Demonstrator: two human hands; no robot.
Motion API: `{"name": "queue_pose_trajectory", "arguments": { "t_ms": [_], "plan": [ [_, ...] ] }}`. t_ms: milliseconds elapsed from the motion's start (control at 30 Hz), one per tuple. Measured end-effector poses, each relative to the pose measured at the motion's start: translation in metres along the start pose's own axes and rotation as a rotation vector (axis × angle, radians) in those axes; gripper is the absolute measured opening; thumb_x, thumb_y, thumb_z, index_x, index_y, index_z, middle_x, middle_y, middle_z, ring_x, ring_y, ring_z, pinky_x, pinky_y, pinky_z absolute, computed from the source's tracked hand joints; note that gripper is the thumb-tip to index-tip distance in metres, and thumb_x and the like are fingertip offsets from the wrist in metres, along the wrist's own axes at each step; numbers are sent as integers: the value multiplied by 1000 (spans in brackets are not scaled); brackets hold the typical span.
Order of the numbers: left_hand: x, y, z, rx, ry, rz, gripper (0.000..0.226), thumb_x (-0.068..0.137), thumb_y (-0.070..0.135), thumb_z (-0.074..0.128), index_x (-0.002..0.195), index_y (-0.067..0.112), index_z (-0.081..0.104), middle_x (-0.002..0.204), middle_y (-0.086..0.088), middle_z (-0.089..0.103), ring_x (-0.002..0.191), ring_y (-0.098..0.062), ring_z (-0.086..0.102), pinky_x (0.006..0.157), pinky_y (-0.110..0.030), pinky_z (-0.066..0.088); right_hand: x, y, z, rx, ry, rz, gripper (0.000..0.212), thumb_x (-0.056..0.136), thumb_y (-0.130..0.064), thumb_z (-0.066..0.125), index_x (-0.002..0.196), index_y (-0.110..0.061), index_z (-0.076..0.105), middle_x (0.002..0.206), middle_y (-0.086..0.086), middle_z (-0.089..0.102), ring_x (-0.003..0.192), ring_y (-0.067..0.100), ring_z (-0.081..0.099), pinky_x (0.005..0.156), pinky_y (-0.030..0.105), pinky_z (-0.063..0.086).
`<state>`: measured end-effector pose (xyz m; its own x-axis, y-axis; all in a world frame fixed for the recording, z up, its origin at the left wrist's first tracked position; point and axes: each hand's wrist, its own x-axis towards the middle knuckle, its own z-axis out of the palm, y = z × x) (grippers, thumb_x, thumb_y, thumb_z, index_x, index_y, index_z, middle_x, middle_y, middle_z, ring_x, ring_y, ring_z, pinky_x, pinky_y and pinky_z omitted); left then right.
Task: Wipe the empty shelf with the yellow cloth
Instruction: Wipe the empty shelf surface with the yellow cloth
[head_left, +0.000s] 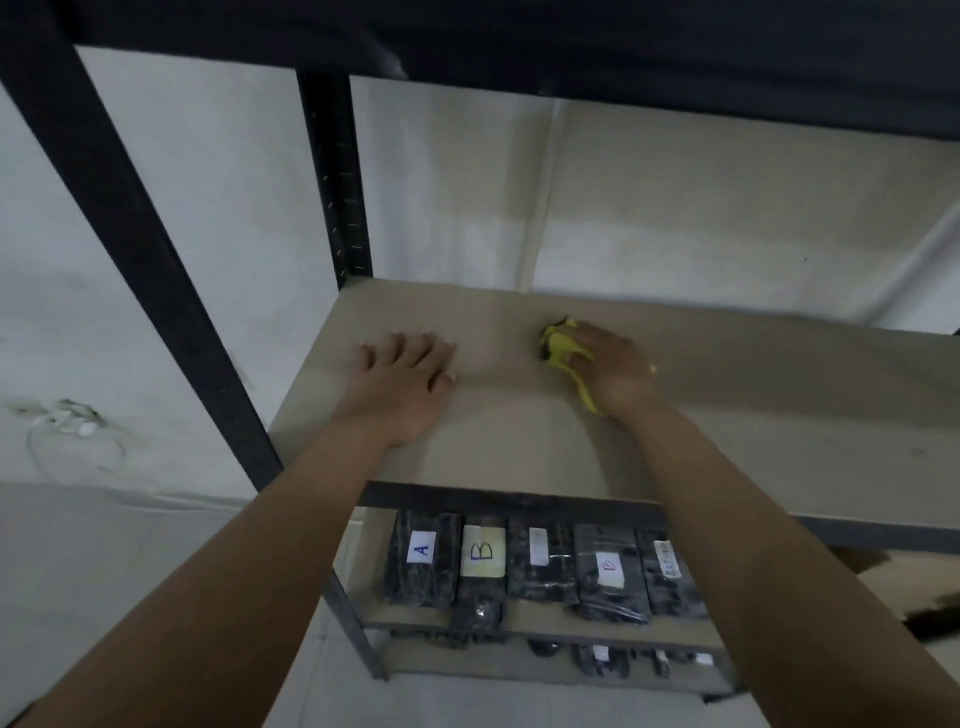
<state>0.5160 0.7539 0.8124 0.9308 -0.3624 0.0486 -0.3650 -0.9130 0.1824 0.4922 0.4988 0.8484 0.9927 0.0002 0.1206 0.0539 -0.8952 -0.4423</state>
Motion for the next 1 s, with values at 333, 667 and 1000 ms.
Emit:
{"name": "queue_pose_trajectory", "arguments": {
  "t_ms": [333, 667, 1000],
  "plan": [
    [-2, 7, 1, 46, -23, -46, 54, 94, 51, 8, 146, 37, 0, 159, -5, -3, 144, -37, -8, 112, -61, -3, -53, -50, 28, -115, -13, -90, 53, 88, -44, 53, 138, -40, 38, 152, -1, 35, 132, 25, 41, 103, 32, 36],
    [-3, 0, -1, 18, 16, -30, 52, 92, 54, 11, 143, 43, 6, 159, 1, 5, 145, -31, -1, 114, -57, 3, 4, 23, -9, -154, 31, 322, 43, 93, -33, 42, 135, -21, 44, 151, 11, 30, 137, 26, 34, 111, 40, 31],
    [6, 69, 3, -133, 204, 44, 43, 96, 23, 30, 137, 16, 39, 150, -8, 34, 140, -27, 26, 114, -50, 12, -151, -10, -4, -193, 136, 214, 41, 92, -39, 48, 131, -24, 51, 145, 1, 45, 110, 26, 60, 84, 32, 48]
  ]
}}
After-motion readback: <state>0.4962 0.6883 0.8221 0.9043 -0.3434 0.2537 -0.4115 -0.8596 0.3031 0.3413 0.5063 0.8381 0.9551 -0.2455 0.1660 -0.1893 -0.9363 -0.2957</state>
